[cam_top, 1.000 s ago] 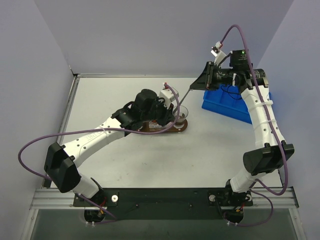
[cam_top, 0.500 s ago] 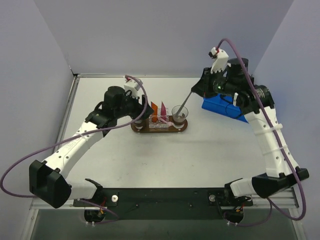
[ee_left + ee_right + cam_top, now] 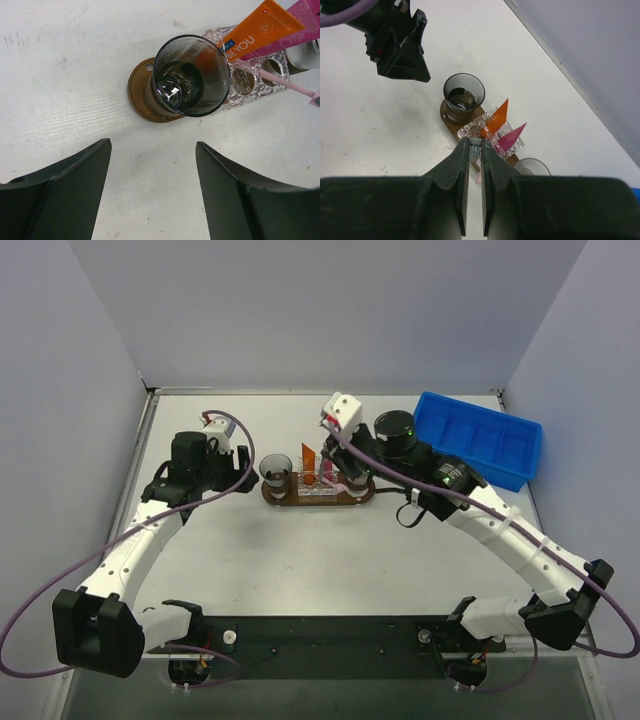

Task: Prepare toiletry sets of a toothbrush and toothpaste on the tray

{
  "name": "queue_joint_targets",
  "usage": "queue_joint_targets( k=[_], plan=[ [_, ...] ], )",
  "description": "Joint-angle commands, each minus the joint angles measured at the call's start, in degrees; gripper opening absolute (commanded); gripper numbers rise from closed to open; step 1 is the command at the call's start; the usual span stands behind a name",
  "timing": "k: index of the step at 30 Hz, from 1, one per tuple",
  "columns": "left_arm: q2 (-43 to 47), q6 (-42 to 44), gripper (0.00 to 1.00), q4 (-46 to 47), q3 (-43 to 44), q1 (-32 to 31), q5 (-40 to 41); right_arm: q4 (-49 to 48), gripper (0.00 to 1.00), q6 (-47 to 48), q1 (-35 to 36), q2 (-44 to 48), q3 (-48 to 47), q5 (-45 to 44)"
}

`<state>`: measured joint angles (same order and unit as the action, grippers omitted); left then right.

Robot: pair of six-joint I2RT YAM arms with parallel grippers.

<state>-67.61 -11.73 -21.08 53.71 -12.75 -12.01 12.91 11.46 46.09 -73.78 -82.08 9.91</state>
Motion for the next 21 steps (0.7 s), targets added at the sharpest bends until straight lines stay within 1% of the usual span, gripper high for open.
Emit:
queue_joint_targets(
  k=[1,3,7,9,10,12,16,21],
  plan=[
    [0.65,3.38,0.79,-1.86,0.87,0.8,-0.74,-9.11,0.0,11.02,5.67,-1.45,3.06,-5.95],
    [0.55,1.19,0.79,-0.11,-0.01,0.71,0.49,-10.0,0.0,13.4,8.74,-2.33,4.12,-7.96],
    [3.01,-0.31,0.79,6.21,-5.88,0.8,0.93,-15.17,0.0,19.98,13.14,-4.0,7.64,-13.06],
    [3.72,0.73,0.79,3.69,-3.8,1.85,0.5,-16.59,0.0,21.23,14.38,-4.79,8.95,-14.91],
    [4.07,1.52,0.79,3.07,-3.53,1.77,2.15,-18.51,0.0,21.93,15.43,-5.06,9.57,-16.14],
    [5.3,0.74,0.79,3.76,-4.75,2.12,2.87,-20.11,0.0,23.51,16.05,-5.59,10.71,-16.77],
    [5.3,1.18,0.79,3.15,-4.76,2.21,1.47,-22.3,0.0,25.53,17.19,-7.78,11.16,-18.43],
    [5.39,0.92,0.79,4.12,-4.85,2.12,-0.65,-21.17,0.0,26.94,17.37,-10.07,9.49,-20.37]
  ],
)
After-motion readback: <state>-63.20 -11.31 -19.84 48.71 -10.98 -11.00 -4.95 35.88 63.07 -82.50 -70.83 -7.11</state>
